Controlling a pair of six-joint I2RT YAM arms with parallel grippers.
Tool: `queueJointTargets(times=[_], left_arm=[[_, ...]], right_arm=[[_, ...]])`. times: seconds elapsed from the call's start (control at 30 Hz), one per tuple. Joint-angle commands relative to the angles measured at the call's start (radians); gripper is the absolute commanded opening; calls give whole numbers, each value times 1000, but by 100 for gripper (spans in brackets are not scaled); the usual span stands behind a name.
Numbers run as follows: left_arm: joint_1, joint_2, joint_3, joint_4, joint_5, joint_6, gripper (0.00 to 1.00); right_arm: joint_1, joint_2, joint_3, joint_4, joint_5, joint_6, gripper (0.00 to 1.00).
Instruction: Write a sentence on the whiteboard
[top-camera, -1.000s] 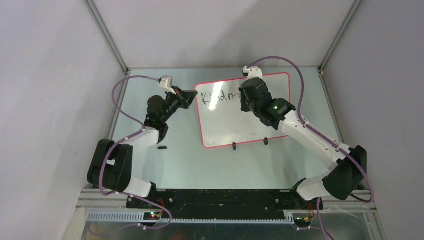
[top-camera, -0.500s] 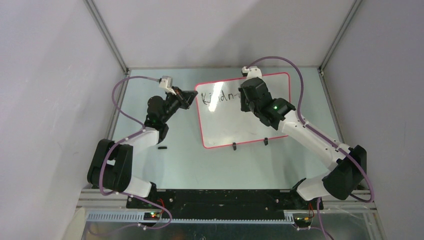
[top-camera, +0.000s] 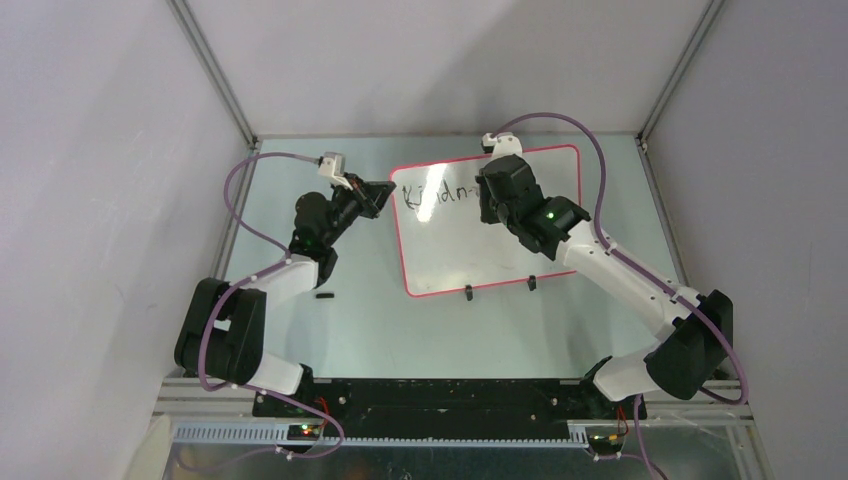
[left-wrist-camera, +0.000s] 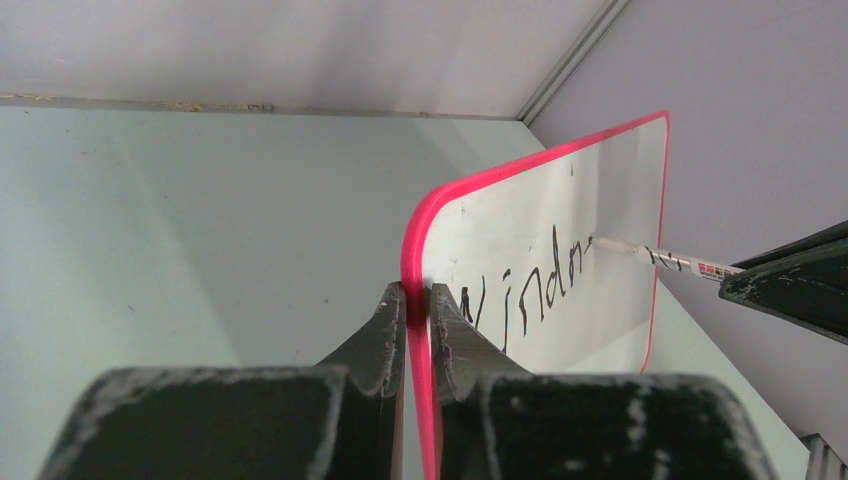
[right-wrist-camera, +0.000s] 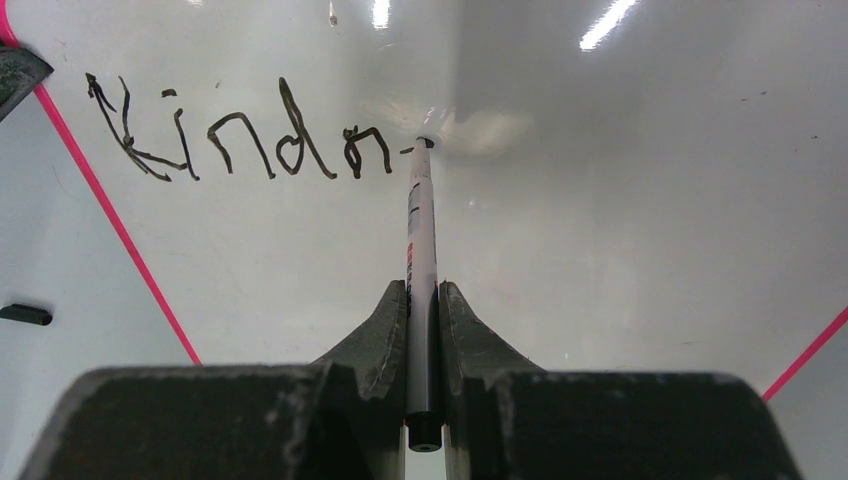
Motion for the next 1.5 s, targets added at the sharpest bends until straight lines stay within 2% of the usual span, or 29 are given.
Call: queueJointTargets(times=[0.0,1.2,1.47], left_arm=[[-22,-41,-5,35,25,42,0],[-22,-46,-7,34,18,45,0],[-22,-46,-6,34,18,44,0]], right_arm=[[4,13,41,36,-16,-10,0],[4,1,40,6,-36,2,0],[5,-52,39,-8,-13,12,0]])
